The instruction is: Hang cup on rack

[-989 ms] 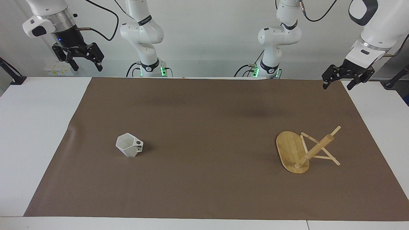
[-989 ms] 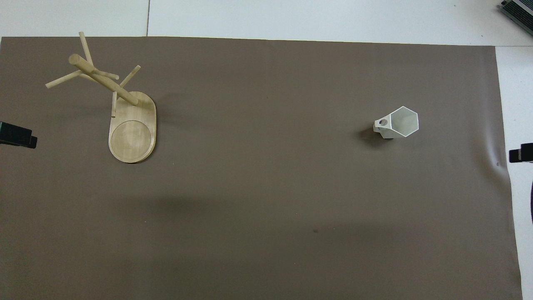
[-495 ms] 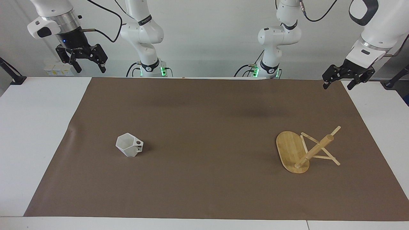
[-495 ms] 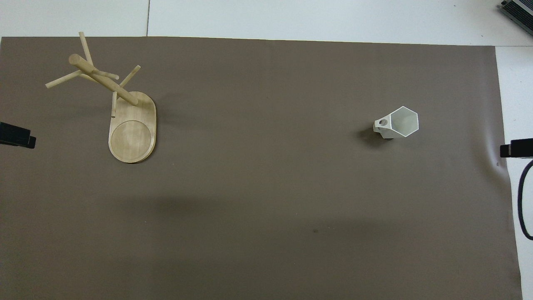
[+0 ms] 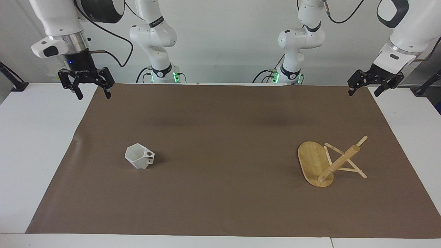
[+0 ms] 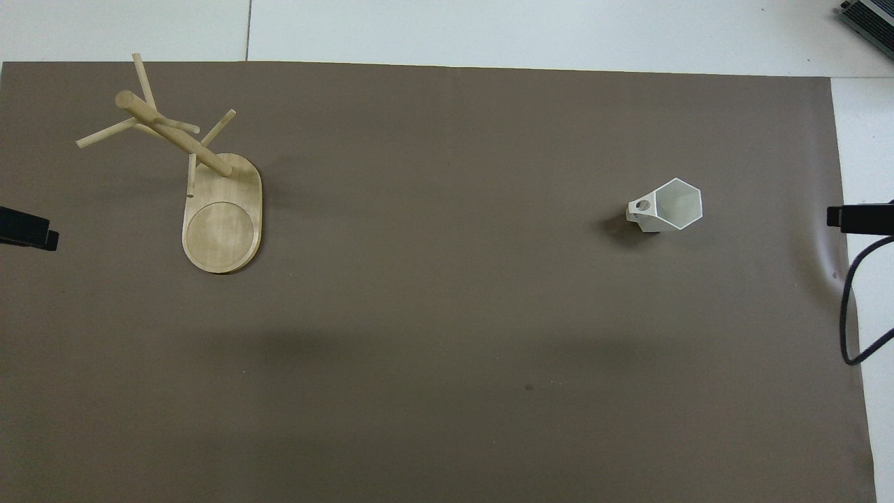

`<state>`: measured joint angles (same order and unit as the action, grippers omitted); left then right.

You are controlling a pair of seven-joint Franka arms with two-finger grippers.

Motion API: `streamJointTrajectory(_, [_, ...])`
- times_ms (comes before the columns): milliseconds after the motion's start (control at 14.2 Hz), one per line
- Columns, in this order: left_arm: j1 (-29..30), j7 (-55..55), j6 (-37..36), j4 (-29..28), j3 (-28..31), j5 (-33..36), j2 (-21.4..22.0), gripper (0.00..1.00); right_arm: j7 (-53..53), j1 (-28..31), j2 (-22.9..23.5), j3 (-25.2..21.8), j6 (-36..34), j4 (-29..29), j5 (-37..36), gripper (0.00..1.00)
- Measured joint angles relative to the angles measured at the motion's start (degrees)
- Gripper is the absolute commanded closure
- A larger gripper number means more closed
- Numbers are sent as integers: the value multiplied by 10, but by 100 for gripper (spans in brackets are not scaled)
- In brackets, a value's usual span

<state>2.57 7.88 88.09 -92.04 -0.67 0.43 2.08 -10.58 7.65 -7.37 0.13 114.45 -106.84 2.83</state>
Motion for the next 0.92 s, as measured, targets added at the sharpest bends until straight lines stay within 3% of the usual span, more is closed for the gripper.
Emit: streamJointTrajectory(919, [-7,-54,-1,0,-16,0,5,0,43,0,220,11,185,-24,2,0])
